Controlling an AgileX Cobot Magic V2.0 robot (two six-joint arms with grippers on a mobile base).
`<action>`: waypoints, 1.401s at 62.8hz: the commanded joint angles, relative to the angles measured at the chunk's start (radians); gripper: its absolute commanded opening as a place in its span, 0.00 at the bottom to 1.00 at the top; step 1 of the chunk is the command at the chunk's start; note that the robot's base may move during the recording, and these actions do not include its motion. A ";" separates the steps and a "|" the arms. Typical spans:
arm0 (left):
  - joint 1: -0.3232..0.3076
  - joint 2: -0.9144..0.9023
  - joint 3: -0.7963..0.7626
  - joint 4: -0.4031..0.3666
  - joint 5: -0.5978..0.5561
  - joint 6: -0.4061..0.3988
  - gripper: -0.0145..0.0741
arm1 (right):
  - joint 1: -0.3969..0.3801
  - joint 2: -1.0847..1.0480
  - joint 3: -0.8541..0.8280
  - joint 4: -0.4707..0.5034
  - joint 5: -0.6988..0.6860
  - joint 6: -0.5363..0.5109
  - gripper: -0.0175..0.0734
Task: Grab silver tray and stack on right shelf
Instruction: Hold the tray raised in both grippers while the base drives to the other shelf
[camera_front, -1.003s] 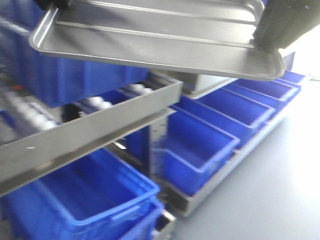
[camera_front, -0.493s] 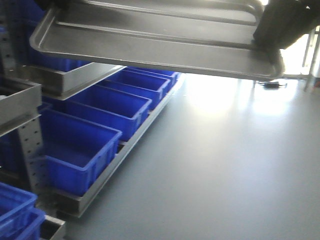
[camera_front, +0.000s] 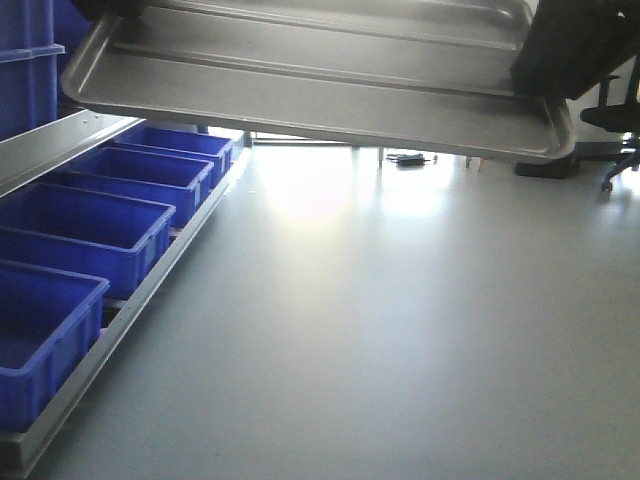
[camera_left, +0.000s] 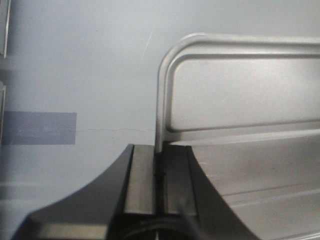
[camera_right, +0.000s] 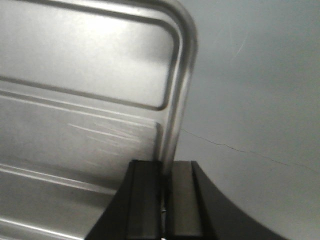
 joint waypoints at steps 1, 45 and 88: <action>-0.006 -0.030 -0.037 0.042 -0.043 -0.006 0.06 | -0.001 -0.027 -0.034 -0.025 -0.039 -0.027 0.26; -0.006 -0.030 -0.037 0.036 -0.043 -0.006 0.06 | -0.001 -0.027 -0.034 -0.025 -0.039 -0.027 0.26; -0.006 -0.030 -0.037 0.031 -0.043 -0.006 0.06 | -0.001 -0.027 -0.034 -0.025 -0.039 -0.027 0.26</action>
